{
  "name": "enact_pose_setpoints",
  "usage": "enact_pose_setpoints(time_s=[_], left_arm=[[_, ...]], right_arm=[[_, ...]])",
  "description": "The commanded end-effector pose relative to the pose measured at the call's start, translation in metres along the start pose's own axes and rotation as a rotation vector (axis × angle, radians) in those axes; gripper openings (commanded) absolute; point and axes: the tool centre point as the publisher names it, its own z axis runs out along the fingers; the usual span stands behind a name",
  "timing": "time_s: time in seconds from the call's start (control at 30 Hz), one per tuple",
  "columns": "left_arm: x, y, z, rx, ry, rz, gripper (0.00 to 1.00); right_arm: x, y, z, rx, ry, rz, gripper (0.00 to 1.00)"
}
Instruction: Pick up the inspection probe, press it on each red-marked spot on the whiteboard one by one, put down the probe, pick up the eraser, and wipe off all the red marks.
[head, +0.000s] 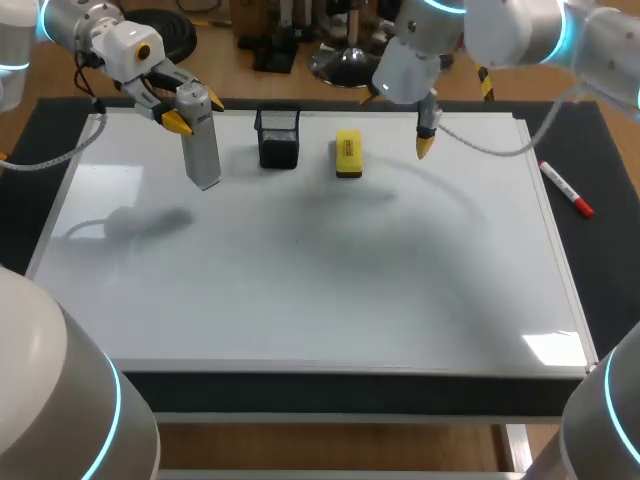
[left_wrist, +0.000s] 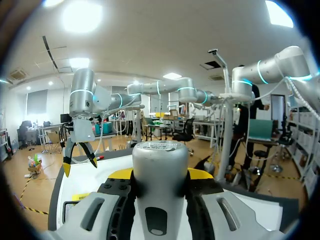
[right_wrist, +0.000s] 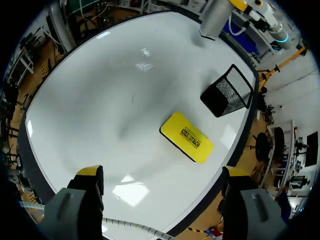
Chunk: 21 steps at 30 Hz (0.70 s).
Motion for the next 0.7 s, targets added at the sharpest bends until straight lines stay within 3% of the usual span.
enact_pose_setpoints(time_s=[0.03, 0.3, 0.7], left_arm=[[-0.001, 0.000, -0.001, 0.001, 0.004, 0.001, 0.00], [-0.001, 0.000, -0.001, 0.001, 0.004, 0.001, 0.00], [-0.001, 0.000, -0.001, 0.001, 0.004, 0.001, 0.00]], right_arm=[[0.012, -0.003, -0.017, -0.010, -0.171, 0.153, 1.00], [0.014, -0.004, -0.048, -0.010, -0.253, 0.259, 1.00], [0.023, -0.006, -0.063, -0.060, -0.234, 0.364, 1.00]])
